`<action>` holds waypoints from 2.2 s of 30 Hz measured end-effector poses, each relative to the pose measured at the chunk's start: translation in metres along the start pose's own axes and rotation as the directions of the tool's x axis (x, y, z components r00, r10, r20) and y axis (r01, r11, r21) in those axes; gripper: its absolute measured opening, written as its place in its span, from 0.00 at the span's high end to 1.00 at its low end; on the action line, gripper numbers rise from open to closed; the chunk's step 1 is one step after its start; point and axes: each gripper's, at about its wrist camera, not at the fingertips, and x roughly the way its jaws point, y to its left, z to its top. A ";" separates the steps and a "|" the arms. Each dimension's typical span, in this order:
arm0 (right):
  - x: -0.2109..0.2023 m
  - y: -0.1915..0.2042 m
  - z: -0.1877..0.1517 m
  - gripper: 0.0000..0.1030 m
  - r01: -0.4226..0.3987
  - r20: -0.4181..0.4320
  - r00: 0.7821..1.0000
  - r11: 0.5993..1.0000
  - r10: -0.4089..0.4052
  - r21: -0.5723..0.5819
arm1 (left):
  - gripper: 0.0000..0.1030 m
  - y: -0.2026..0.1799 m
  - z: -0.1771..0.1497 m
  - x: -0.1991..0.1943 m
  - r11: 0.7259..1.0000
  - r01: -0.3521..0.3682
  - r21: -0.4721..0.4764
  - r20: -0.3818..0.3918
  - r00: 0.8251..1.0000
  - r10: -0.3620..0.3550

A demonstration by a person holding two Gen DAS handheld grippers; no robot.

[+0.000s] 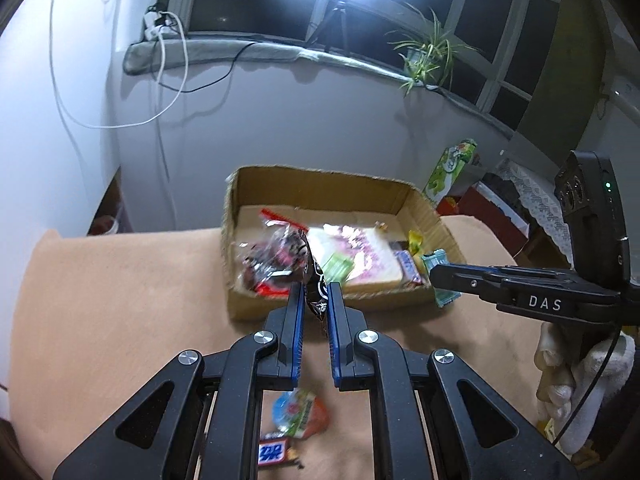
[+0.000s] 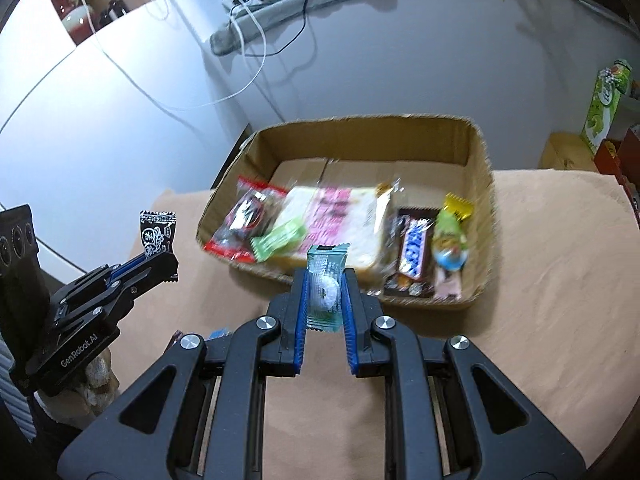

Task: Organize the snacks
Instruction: 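Carry the black candy with the left gripper while the right gripper carries the mint into the box, then open both grippers to drop the candies into the box, then withdraw both grippers toward the chocolate bar and jelly cup on the table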

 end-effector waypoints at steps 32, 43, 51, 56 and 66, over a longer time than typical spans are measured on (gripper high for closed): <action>0.028 -0.036 0.034 0.84 0.026 0.008 1.000 0.999 -0.027 0.027 | 0.91 -0.027 0.030 0.047 0.999 -0.019 0.037 -0.010 1.000 0.020; 0.025 -0.035 0.034 0.57 0.040 0.024 0.999 0.999 -0.040 0.016 | 0.77 -0.027 0.033 0.050 0.999 -0.042 0.031 -0.008 0.999 0.042; 0.015 -0.032 0.032 0.50 0.039 0.047 0.998 0.999 -0.040 0.012 | 0.76 -0.029 0.032 0.044 0.998 -0.041 0.040 -0.001 0.999 0.042; 0.005 -0.024 0.026 0.37 0.032 0.064 0.997 0.999 -0.032 0.000 | 0.72 -0.025 0.030 0.031 0.999 -0.039 0.031 0.011 0.999 0.039; -0.006 0.015 -0.002 0.29 -0.033 0.031 0.999 0.991 0.038 -0.130 | 0.65 0.007 0.008 -0.018 0.998 -0.053 -0.021 0.037 0.998 0.053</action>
